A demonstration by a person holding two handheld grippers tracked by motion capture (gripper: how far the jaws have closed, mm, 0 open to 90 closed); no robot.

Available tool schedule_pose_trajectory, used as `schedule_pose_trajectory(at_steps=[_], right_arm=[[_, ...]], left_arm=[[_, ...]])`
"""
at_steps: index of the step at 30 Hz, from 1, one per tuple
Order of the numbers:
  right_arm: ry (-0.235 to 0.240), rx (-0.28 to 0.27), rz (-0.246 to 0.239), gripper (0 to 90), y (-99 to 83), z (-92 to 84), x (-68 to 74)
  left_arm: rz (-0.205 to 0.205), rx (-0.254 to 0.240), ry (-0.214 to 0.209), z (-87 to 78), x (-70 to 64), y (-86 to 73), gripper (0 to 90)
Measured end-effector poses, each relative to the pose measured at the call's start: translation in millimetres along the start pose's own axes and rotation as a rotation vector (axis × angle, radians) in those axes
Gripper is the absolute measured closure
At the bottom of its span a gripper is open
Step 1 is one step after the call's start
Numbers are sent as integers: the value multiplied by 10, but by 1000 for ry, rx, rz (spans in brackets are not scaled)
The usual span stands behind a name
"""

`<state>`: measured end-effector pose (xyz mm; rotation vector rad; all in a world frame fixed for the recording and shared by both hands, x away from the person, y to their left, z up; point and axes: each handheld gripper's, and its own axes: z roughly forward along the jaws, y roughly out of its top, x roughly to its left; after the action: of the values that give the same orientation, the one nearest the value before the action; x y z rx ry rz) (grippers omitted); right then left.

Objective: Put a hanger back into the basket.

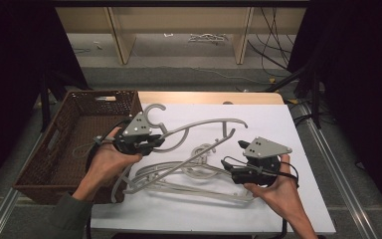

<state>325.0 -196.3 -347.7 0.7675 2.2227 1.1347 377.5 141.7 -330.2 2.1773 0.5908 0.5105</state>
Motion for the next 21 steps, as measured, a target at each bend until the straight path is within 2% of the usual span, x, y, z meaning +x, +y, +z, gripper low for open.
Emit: schedule_pose_trajectory(at_steps=[2, 3, 4, 5, 8, 10, 14, 16, 17, 19, 21], right_arm=[[1, -1, 14, 265, -41, 13, 2], [6, -25, 53, 250, -120, 44, 3], [6, -25, 53, 250, -120, 44, 3], [13, -42, 92, 232, -196, 83, 14], [16, -49, 112, 219, -277, 138, 27], [6, -56, 109, 217, -331, 182, 35], [26, -19, 110, 215, -417, 256, 61], [25, -14, 108, 216, -424, 262, 62], [20, -9, 101, 217, -438, 275, 61], [23, -4, 102, 217, -446, 278, 63], [26, 1, 102, 218, -467, 287, 66]], left_arm=[[-9, -17, 2, -64, 23, 38, 823], [-21, -35, -1, -137, 50, 84, 823], [-21, -35, -1, -137, 50, 84, 823], [-25, -38, -11, -199, 64, 141, 823], [-26, -43, -29, -252, 81, 203, 823], [-41, -50, -42, -288, 95, 241, 823], [-71, -75, -69, -465, 203, 363, 823], [-72, -76, -66, -493, 224, 378, 823], [-79, -78, -50, -572, 296, 407, 823], [-90, -82, -42, -596, 324, 409, 823], [-89, -60, -22, -669, 442, 389, 823]])
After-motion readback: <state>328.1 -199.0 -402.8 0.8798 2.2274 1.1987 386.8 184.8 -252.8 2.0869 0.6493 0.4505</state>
